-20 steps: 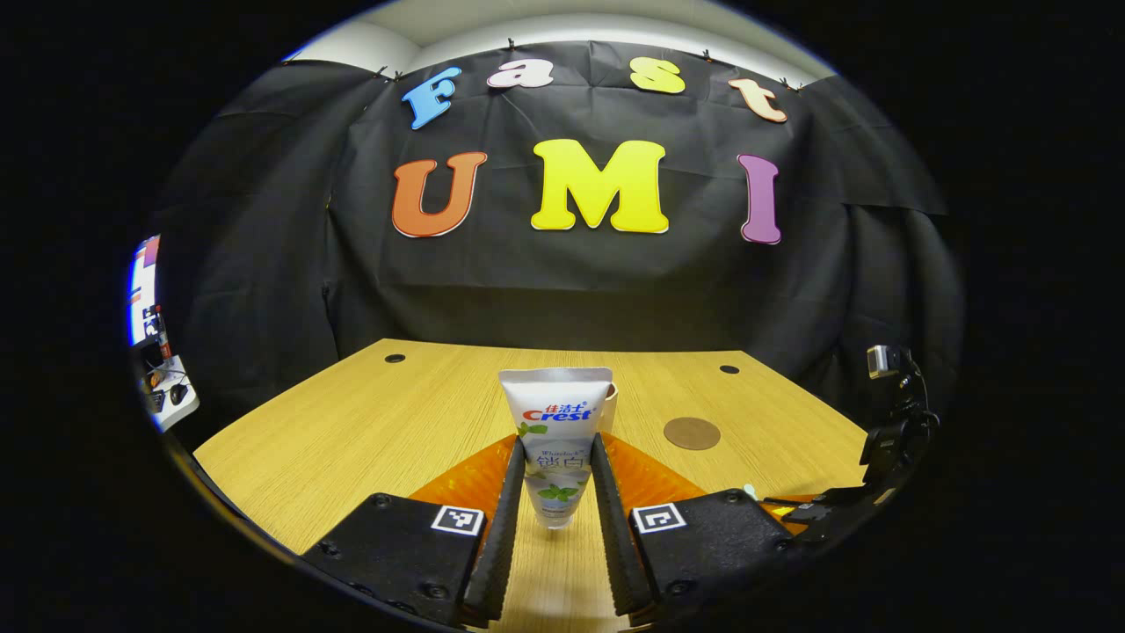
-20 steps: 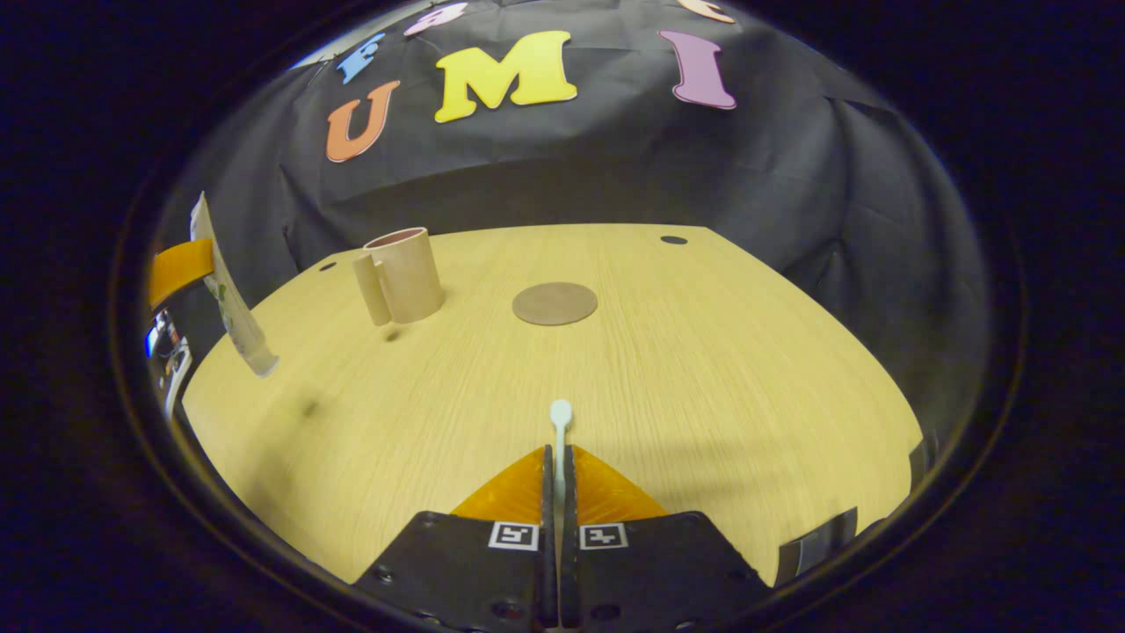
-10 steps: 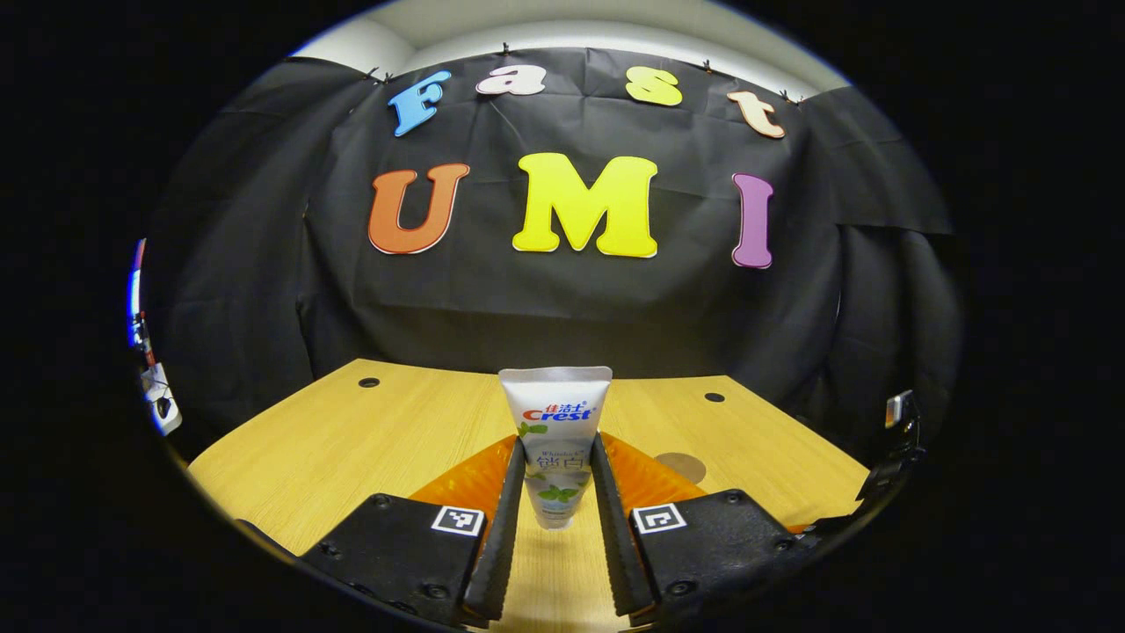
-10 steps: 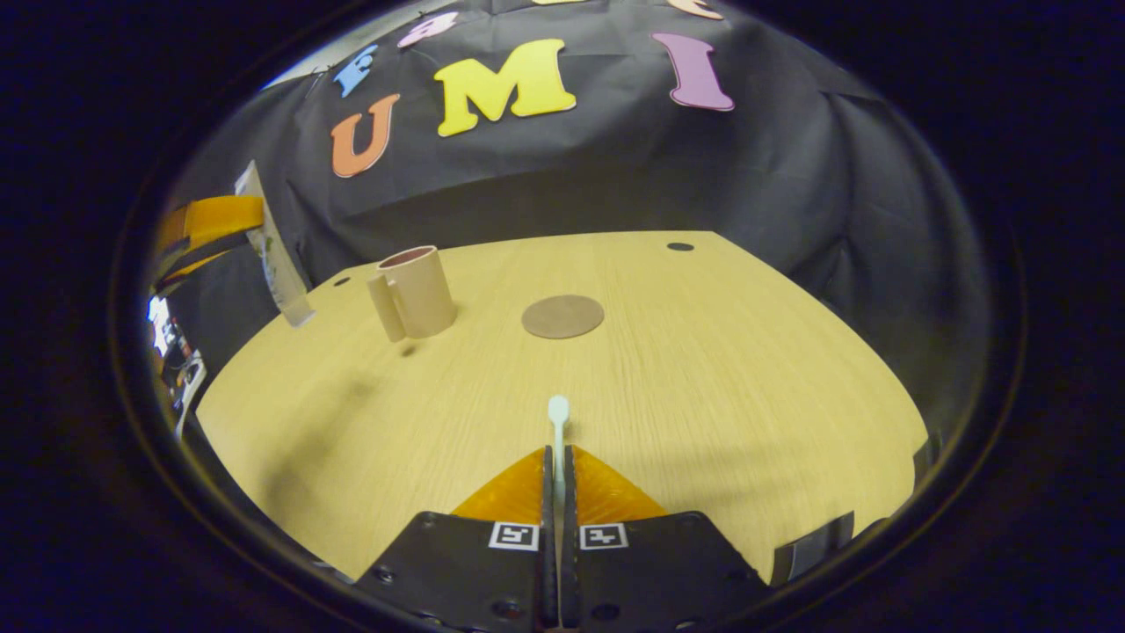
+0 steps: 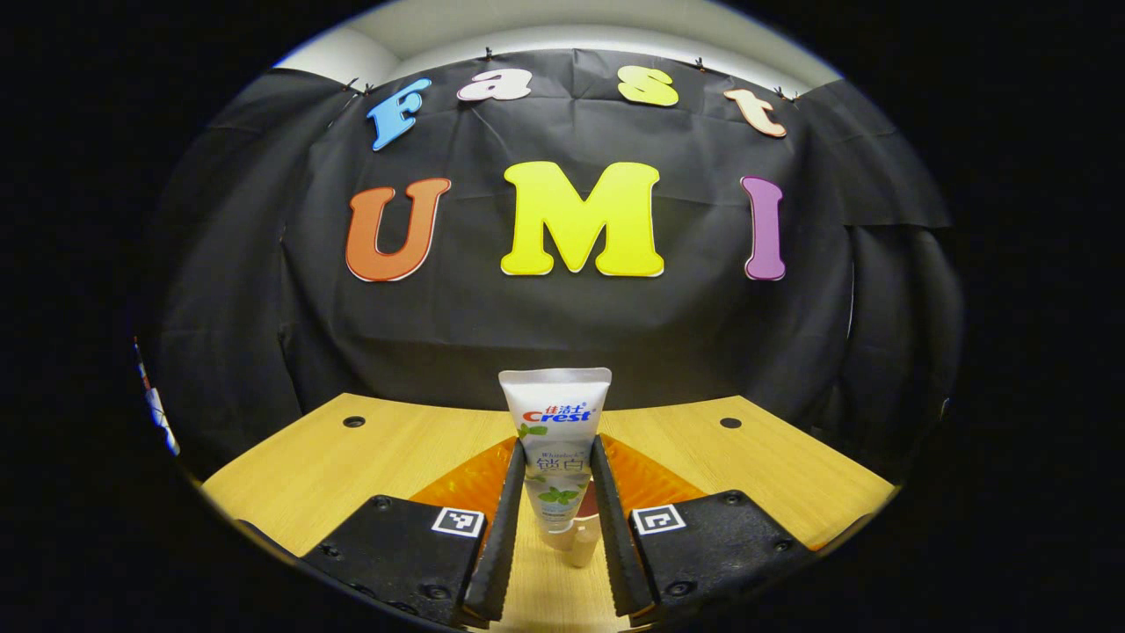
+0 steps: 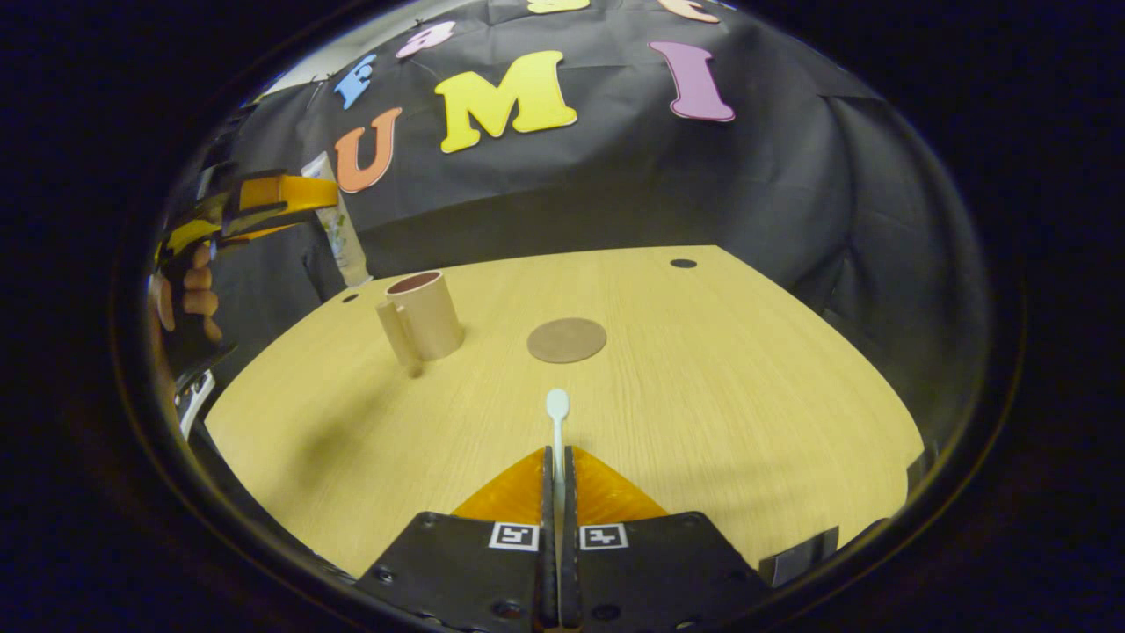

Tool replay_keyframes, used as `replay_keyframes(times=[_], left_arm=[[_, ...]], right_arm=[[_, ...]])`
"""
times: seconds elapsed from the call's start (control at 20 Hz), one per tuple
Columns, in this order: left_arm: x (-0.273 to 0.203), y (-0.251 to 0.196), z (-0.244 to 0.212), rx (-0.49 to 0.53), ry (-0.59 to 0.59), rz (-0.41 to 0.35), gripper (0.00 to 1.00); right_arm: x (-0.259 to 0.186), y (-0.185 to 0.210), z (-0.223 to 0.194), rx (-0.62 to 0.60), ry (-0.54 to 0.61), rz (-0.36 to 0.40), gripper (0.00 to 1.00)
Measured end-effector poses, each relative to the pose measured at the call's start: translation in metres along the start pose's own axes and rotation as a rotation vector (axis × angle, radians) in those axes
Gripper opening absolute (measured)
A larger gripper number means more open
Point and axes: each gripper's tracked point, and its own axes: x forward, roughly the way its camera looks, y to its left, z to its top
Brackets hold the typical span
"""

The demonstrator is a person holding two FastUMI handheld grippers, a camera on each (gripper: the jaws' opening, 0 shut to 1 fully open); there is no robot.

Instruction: Put the toothbrush and toothpaste on the desktop into the cup, then pick up the cup and place it on the coaster on the desktop.

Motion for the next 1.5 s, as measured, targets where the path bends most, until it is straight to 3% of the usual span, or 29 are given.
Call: replay_keyframes(times=[0.15,0.2,0.5,0.6,0.65,0.7,0.8,0.95,1.1,1.25,1.3,1.5], left_arm=[[0.022,-0.001,0.003,-0.017,-0.006,-0.006,0.43],[0.028,-0.002,0.002,-0.019,-0.004,-0.009,0.47],[0.058,-0.010,-0.019,-0.033,0.042,-0.028,0.47],[0.064,-0.010,-0.027,-0.040,0.066,-0.022,0.47],[0.065,-0.010,-0.031,-0.043,0.077,-0.018,0.52],[0.067,-0.010,-0.034,-0.044,0.089,-0.013,0.48],[0.066,-0.011,-0.039,-0.050,0.107,-0.015,0.51],[0.061,-0.011,-0.027,-0.030,0.076,-0.009,0.55],[0.051,-0.011,-0.018,-0.010,0.050,0.005,0.80],[0.036,-0.011,-0.007,-0.009,0.011,0.005,0.89],[0.031,-0.008,-0.004,-0.006,0.002,0.014,0.98],[0.007,0.009,0.001,-0.005,-0.014,0.039,0.99]], right_arm=[[0.001,0.000,0.008,-0.001,-0.005,0.002,0.02],[-0.001,-0.001,0.009,-0.002,-0.009,0.001,0.02],[-0.001,-0.001,0.023,-0.006,-0.034,0.006,0.02],[-0.001,-0.002,0.023,-0.002,-0.031,0.008,0.02],[0.001,-0.002,0.024,0.000,-0.029,0.009,0.02],[0.001,-0.003,0.023,0.002,-0.029,0.010,0.02],[0.002,-0.003,0.023,0.005,-0.027,0.014,0.02],[0.003,0.000,0.023,0.002,-0.026,0.026,0.02],[-0.003,0.007,0.030,-0.016,-0.059,0.048,0.05],[-0.007,0.020,0.047,-0.024,-0.110,0.091,0.02],[-0.007,0.028,0.053,-0.024,-0.124,0.110,0.02],[-0.007,0.066,0.088,-0.081,-0.202,0.210,0.02]])
